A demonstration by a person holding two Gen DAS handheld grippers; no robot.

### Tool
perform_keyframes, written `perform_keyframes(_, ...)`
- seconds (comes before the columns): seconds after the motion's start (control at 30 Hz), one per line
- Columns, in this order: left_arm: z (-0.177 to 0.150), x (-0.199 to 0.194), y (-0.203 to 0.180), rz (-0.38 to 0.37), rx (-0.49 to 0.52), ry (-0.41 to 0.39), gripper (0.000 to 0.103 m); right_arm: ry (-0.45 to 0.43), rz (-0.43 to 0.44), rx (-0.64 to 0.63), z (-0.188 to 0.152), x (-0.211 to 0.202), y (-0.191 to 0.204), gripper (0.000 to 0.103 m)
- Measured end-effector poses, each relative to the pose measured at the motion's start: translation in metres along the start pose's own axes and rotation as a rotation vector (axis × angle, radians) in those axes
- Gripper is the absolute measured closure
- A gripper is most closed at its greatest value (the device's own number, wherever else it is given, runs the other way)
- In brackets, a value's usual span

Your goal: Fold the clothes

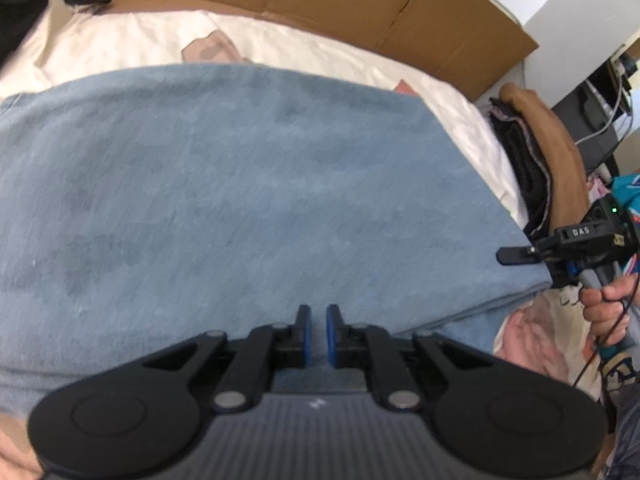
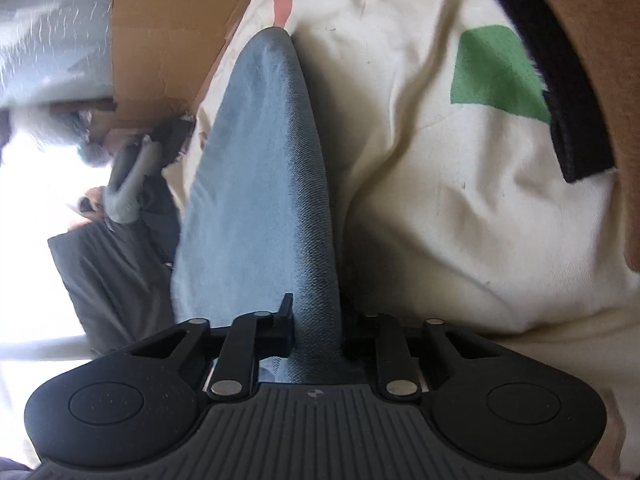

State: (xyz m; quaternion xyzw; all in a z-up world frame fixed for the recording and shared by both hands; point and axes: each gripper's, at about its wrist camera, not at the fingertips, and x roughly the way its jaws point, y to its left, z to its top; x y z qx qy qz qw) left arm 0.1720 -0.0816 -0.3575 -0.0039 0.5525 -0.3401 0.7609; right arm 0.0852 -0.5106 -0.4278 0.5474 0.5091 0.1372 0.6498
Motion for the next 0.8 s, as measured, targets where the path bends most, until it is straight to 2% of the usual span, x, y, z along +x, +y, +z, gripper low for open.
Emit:
perform_keyframes(0.13, -0.002, 0.007, 0.003, 0.003, -0.009, 0.023, 0.096, -0.030, 0.042, 0.022, 0.000, -0.006, 0.008, 0.087)
perform_keyframes(0.23, -0.005, 0.012, 0.008, 0.004, -0.028, 0.046, 0.096, -0.049, 0.036, 0.053, -0.002, -0.003, 0.003, 0.082)
perform_keyframes(0.27, -0.005, 0.013, 0.009, 0.001, -0.038, 0.051, 0.100, -0.055, 0.033, 0.064, -0.003, -0.001, 0.001, 0.080)
perform_keyframes(0.3, -0.005, 0.014, 0.010, -0.002, -0.048, 0.056, 0.100, -0.061, 0.030, 0.072, -0.005, 0.002, 0.000, 0.074)
perform_keyframes(0.43, -0.006, 0.018, 0.016, -0.015, -0.089, 0.076, 0.100, -0.060, 0.003, 0.055, -0.005, 0.019, 0.002, 0.074)
perform_keyframes(0.47, -0.006, 0.018, 0.017, -0.016, -0.095, 0.082, 0.100, -0.061, -0.002, 0.052, -0.004, 0.022, 0.004, 0.081)
perform_keyframes(0.5, -0.004, 0.019, 0.013, -0.004, -0.071, 0.093, 0.100, -0.069, 0.003, 0.047, -0.004, 0.024, 0.007, 0.092)
perform_keyframes(0.67, 0.008, 0.013, 0.003, 0.021, -0.020, 0.128, 0.100, -0.116, 0.030, 0.021, -0.005, 0.016, 0.025, 0.096)
perform_keyframes(0.73, 0.010, 0.004, 0.002, 0.034, 0.003, 0.111, 0.099, -0.130, 0.014, 0.044, -0.007, 0.013, 0.033, 0.096)
perform_keyframes(0.8, 0.012, -0.005, 0.008, 0.043, -0.016, 0.085, 0.099, -0.135, -0.033, 0.063, -0.009, 0.012, 0.044, 0.097)
